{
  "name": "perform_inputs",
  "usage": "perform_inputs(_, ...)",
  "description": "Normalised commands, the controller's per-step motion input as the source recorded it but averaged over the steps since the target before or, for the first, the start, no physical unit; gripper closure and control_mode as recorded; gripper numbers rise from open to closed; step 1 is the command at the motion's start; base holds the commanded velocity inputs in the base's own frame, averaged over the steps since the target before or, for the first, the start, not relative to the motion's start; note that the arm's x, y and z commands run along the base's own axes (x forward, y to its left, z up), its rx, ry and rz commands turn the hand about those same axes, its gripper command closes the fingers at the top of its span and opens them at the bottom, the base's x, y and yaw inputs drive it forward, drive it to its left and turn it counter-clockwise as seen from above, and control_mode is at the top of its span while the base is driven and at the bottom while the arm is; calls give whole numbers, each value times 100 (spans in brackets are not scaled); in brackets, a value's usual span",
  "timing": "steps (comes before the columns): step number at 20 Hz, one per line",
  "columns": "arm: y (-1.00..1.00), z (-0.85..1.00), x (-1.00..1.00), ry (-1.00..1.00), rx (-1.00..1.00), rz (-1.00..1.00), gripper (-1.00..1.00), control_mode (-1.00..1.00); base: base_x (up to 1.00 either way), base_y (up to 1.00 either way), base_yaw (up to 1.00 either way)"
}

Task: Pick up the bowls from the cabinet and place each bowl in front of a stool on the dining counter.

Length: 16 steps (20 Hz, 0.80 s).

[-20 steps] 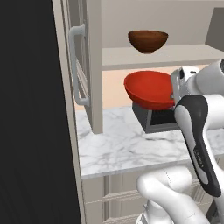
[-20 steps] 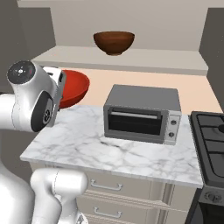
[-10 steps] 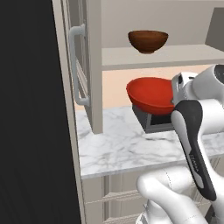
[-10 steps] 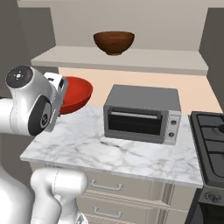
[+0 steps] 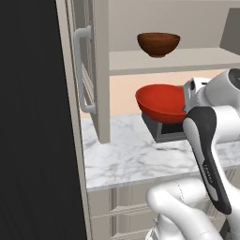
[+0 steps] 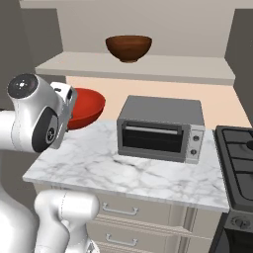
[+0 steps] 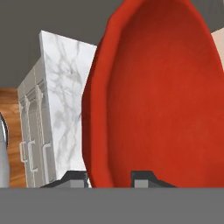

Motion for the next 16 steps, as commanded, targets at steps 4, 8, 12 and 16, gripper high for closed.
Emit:
perform_inputs(4, 0, 0, 0, 0, 0, 0, 100, 100, -15, -12, -5)
perform_inputs(8, 0, 0, 0, 0, 0, 0, 100, 100, -42, -1, -21)
perform_inputs(12, 0, 0, 0, 0, 0, 0, 100, 100, -73, 0, -37)
perform_inputs(16, 0, 0, 0, 0, 0, 0, 100, 100, -96, -3, -40)
